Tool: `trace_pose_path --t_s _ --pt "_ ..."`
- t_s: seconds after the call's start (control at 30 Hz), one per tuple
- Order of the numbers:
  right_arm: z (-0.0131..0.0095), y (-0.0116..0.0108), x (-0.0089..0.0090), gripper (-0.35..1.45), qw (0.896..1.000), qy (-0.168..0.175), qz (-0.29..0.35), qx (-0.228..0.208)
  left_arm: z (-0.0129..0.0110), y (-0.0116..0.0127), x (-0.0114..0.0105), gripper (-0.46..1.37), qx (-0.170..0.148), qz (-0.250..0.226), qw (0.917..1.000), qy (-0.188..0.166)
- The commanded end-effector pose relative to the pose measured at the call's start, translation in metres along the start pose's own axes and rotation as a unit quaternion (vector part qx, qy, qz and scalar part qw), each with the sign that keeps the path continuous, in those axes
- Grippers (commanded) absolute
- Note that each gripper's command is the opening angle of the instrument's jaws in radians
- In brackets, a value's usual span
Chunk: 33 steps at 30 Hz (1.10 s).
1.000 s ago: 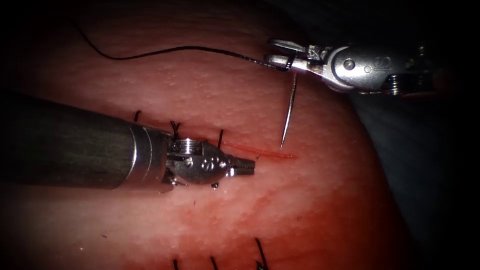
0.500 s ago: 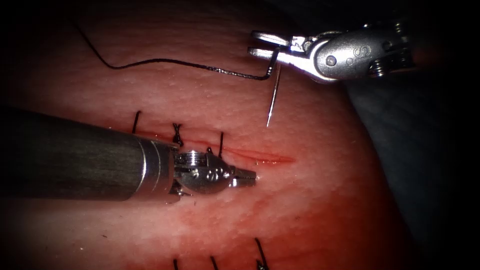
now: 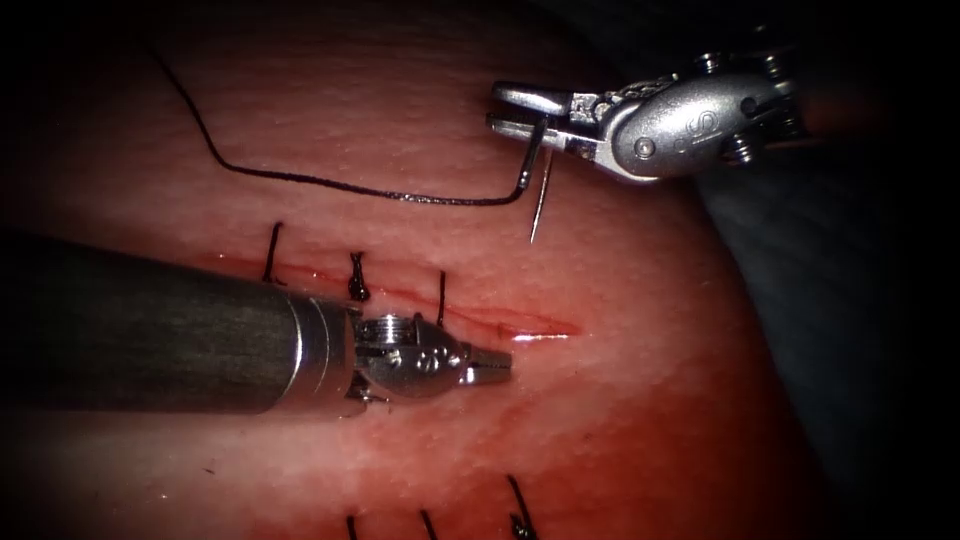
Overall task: Wound Closure
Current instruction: Place the left hand on the tissue with the right throws the needle through the top of the cut
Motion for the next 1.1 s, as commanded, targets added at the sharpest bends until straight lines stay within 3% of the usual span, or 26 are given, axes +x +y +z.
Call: trace_pose_path --t_s 0.03,1.1 --pt "0.0001 -0.0001 0.0 -0.35 1.0 0.0 -0.001 -0.004 -0.0001 0.0001 0.0 -0.35 -0.005 0.001 1.0 0.001" --pt "0.001 -0.0032 -0.0009 -0.35 0.999 -0.002 -0.034 -0.001 -0.0011 0.001 0.0001 -0.35 -0.006 0.001 1.0 0.005"
